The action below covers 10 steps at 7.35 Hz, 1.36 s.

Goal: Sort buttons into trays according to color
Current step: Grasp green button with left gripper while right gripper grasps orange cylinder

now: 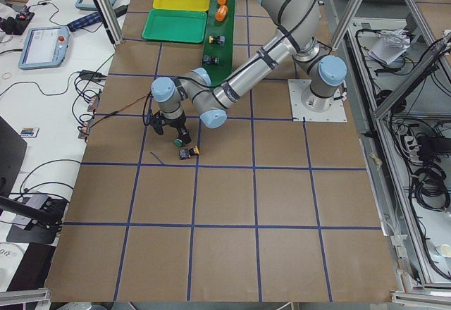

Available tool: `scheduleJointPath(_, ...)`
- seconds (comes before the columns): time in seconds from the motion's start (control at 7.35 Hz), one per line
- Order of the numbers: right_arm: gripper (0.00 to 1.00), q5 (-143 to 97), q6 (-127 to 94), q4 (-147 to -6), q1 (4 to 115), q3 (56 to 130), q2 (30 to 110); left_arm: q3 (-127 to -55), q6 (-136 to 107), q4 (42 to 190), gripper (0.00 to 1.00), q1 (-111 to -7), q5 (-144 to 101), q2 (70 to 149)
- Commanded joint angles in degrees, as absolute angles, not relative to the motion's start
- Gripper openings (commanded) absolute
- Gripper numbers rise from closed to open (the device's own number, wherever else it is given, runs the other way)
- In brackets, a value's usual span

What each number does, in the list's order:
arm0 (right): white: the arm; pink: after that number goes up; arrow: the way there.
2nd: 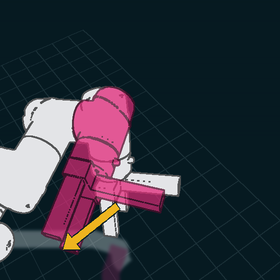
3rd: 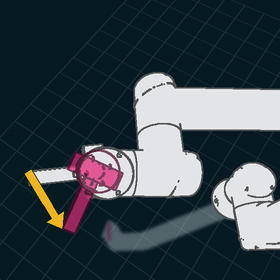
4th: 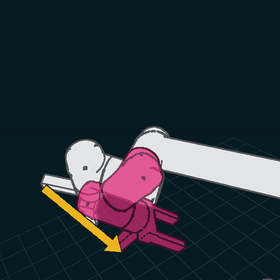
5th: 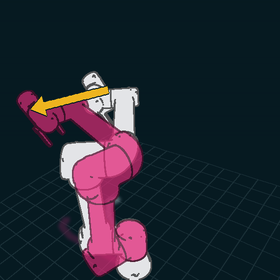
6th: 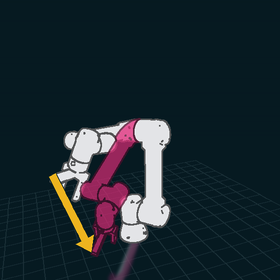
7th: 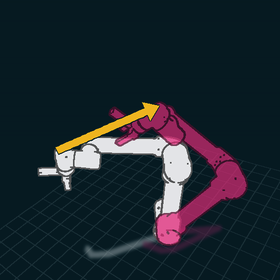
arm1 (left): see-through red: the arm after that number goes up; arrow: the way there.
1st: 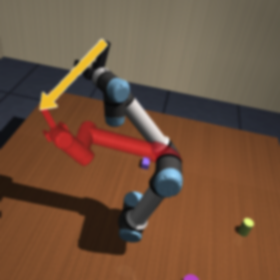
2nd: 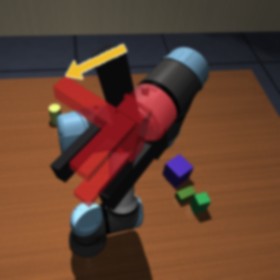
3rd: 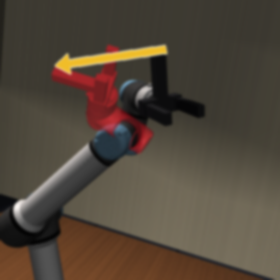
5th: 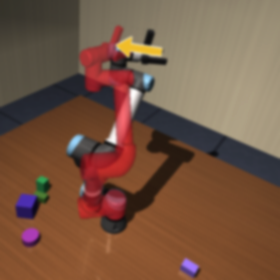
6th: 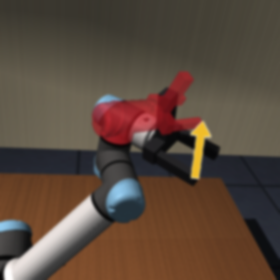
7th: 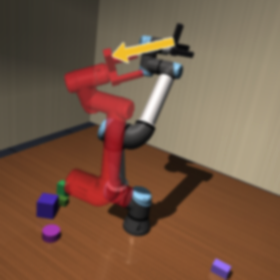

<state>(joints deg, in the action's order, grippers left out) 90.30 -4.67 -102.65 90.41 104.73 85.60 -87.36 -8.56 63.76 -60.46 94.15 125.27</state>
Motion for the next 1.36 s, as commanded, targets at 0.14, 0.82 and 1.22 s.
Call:
scheduleJointPath(0.14,0.88,91.14,-4.83,-110.1,94.38,110.11,85.61,-87.19,-14.59,64.69,0.83,-60.03,93.78,126.91)
scheduleJointPath(0.82,0.87,90.79,-4.75,-113.2,94.39,112.76,85.34,-86.66,-8.32,69.49,0.0,-61.08,90.79,123.68)
scheduleJointPath(1.22,0.88,91.14,-2.13,-114.26,93.43,112.76,85.34,-94.35,0.5,72.86,0.0,-67.64,90.53,112.99)
